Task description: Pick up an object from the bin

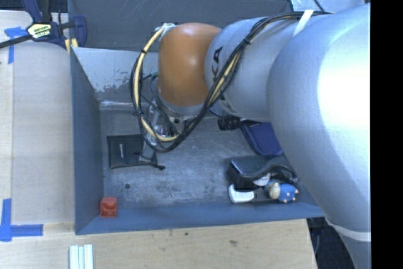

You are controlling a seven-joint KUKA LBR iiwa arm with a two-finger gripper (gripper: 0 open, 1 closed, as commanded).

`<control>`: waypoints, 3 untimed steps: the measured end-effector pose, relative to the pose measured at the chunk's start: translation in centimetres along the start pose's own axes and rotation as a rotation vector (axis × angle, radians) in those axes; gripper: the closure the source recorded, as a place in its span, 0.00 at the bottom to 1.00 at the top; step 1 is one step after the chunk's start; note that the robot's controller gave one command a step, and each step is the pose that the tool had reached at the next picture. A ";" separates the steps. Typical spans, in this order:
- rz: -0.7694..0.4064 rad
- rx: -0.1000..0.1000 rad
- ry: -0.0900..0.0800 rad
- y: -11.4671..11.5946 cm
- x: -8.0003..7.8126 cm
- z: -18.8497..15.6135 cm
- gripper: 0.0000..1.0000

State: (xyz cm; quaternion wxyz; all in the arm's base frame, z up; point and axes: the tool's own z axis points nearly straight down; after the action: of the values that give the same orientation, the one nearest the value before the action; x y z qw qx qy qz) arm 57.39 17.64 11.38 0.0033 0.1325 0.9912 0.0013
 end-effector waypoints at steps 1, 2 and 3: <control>0.105 0.005 0.007 -1.3 -0.4 4.5 0.00; 0.104 0.004 0.006 -1.3 -0.5 4.5 0.00; 0.105 0.003 0.004 -1.3 -0.5 4.4 1.00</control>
Offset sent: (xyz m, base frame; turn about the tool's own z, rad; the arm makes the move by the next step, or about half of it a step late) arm 0.0010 -0.0128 -0.0438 0.1062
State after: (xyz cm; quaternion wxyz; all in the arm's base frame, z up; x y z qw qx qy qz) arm 57.61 16.28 6.96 0.0011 0.1841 0.9829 0.0002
